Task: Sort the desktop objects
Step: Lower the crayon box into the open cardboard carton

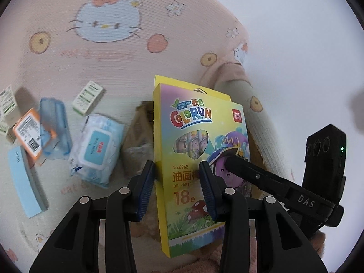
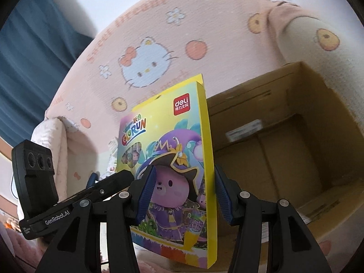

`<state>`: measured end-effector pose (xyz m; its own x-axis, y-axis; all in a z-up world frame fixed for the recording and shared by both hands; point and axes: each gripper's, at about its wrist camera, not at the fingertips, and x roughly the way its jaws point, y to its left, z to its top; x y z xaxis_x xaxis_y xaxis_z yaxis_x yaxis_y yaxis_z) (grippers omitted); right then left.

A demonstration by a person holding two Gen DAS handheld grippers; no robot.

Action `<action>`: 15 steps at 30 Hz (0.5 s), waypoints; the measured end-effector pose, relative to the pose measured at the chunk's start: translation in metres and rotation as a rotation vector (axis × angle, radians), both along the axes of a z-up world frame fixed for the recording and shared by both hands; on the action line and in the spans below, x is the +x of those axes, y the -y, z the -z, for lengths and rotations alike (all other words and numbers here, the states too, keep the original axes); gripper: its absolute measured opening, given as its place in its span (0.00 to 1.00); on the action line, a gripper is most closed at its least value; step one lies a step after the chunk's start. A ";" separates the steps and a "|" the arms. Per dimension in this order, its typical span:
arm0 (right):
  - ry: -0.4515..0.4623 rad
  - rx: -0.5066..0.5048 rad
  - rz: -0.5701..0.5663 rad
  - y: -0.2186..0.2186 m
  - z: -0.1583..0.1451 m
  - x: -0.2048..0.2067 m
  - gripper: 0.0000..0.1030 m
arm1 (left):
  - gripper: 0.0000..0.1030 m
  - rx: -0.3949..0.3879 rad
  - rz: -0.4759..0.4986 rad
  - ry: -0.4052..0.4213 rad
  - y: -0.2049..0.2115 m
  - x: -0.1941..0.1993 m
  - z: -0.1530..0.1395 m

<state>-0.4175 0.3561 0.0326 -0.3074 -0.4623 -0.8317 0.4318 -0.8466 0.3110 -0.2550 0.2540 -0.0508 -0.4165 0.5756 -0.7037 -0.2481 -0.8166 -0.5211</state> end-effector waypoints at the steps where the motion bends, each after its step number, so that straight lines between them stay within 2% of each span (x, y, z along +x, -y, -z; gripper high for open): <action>1: 0.004 0.002 -0.003 -0.005 0.001 -0.004 0.48 | 0.42 -0.007 0.003 0.000 -0.007 0.001 0.001; 15: 0.142 -0.024 0.027 -0.061 0.030 -0.037 0.48 | 0.42 -0.114 0.084 0.082 -0.062 0.004 0.026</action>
